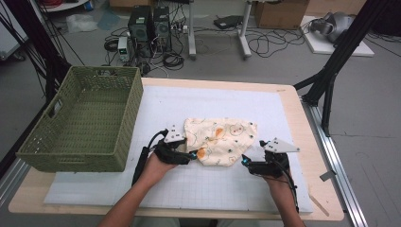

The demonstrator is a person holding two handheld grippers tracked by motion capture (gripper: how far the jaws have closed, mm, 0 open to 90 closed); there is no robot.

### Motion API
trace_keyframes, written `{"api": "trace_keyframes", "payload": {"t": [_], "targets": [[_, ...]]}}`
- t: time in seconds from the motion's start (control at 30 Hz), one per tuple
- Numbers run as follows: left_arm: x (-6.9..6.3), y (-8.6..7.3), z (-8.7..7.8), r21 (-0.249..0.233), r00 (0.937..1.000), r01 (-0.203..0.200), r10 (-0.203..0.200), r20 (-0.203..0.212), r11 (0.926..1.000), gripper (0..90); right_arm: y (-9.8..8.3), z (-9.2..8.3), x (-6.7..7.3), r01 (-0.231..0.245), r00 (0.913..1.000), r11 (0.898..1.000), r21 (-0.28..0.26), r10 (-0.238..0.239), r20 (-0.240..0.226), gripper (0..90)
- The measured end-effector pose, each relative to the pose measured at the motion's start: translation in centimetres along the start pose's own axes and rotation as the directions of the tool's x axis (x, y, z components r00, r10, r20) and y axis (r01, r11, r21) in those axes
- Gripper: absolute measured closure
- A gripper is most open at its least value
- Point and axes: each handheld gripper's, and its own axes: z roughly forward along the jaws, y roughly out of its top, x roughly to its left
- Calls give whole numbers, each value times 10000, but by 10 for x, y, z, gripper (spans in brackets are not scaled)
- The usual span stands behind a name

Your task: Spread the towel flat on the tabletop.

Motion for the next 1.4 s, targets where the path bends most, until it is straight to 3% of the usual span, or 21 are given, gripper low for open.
{"api": "trace_keyframes", "payload": {"t": [0.1,0.23,0.27,0.43,0.6,0.83,0.9,1.0,1.07,1.13,1.23,1.4], "targets": [[0,-4,2,136,9997,-217,218,-60,9997,544,-3,3,7,1139,9935,9925,451,-1138,-56,114],[1,-4,-1,83,9992,-383,384,-99,9992,813,-3,7,9,1010,9941,9941,382,-994,-428,114],[1,-4,-2,-53,9996,-269,269,-5,9996,832,-3,8,10,982,9941,9946,329,-965,-499,114],[5,0,-13,-705,9992,154,-127,384,9974,844,-4,11,15,491,9947,9988,66,-483,-906,114],[11,4,-25,-1240,9969,508,-429,657,9910,842,-1,17,33,1067,9873,9943,2,-1059,-1188,157],[21,7,-35,-1774,9930,1049,-933,721,9785,841,8,37,62,1827,9639,9830,158,-1760,-1997,381],[22,7,-36,-1840,9920,1146,-1024,745,9762,841,10,45,70,2114,9526,9769,322,-1985,-2307,450],[24,7,-39,-1907,9907,1271,-1150,732,9734,842,8,56,80,2952,9344,9512,896,-2678,-2348,598],[26,7,-41,-1970,9892,1385,-1260,743,9706,841,8,56,78,2725,9310,9581,882,-2394,-2754,706],[28,7,-44,-2055,9883,1473,-1357,693,9675,841,8,55,76,2788,9288,9559,925,-2439,-2790,844],[32,6,-49,-2119,9866,1623,-1544,534,9637,839,8,52,68,2518,9237,9619,1064,-2061,-3230,862],[38,4,-53,-1922,9828,1844,-1835,226,9639,840,4,34,49,2579,9034,9594,1144,-1974,-3808,859]]}}
